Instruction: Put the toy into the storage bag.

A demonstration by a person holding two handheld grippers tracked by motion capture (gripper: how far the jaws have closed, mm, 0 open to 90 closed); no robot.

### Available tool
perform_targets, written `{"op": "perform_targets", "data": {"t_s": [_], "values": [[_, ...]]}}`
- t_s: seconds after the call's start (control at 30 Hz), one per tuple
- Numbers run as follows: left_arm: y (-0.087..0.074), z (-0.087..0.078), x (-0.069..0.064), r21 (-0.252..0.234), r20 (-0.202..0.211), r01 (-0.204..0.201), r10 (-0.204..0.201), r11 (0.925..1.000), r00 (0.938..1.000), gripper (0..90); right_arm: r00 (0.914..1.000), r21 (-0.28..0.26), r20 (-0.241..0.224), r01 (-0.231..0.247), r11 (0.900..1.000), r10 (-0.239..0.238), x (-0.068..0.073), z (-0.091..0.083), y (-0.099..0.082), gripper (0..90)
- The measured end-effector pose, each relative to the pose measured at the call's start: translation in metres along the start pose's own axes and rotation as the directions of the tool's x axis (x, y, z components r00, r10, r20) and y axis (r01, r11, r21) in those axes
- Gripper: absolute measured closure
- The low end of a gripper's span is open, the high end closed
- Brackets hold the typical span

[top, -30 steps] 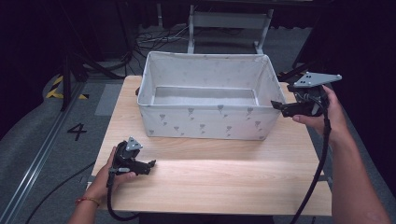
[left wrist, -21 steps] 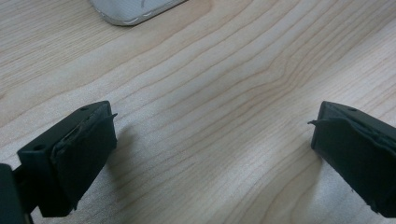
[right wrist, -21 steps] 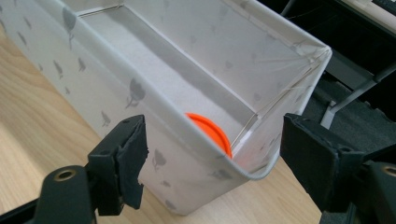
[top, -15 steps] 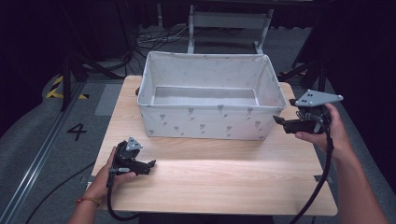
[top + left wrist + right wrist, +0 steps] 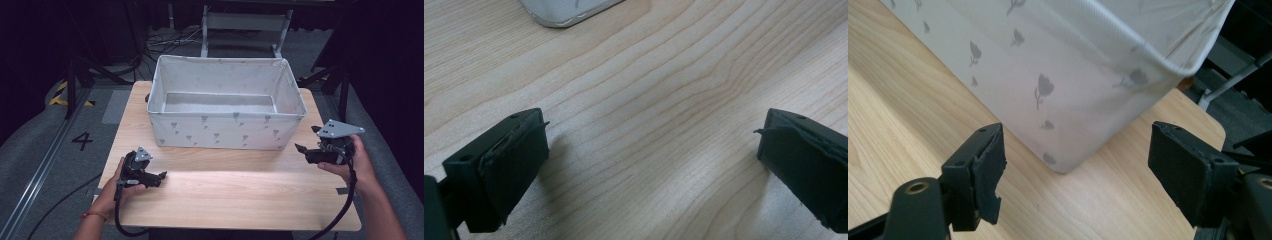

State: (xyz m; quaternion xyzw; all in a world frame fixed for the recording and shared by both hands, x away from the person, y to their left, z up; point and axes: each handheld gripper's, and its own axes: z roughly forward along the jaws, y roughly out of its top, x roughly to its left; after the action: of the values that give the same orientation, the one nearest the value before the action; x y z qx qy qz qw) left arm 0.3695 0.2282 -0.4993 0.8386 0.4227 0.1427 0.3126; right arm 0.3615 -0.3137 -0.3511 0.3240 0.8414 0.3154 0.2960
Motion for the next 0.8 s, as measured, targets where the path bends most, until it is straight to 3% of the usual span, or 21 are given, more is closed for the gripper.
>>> {"op": "perform_targets", "data": {"t_s": [0.57,0.8], "values": [[0.0,0.0,0.0,0.0,0.0,0.0,0.0,1.0,1.0,0.4,1.0,0.098,-0.01,0.0,0.9952,0.001,0.018,0.023,-0.055,23.2],[0.0,0.0,0.0,-0.001,-0.002,0.002,-0.002,1.0,1.0,0.4,0.9994,0.097,-0.029,-0.015,0.9952,0.018,0.022,0.03,-0.077,22.4]]}}
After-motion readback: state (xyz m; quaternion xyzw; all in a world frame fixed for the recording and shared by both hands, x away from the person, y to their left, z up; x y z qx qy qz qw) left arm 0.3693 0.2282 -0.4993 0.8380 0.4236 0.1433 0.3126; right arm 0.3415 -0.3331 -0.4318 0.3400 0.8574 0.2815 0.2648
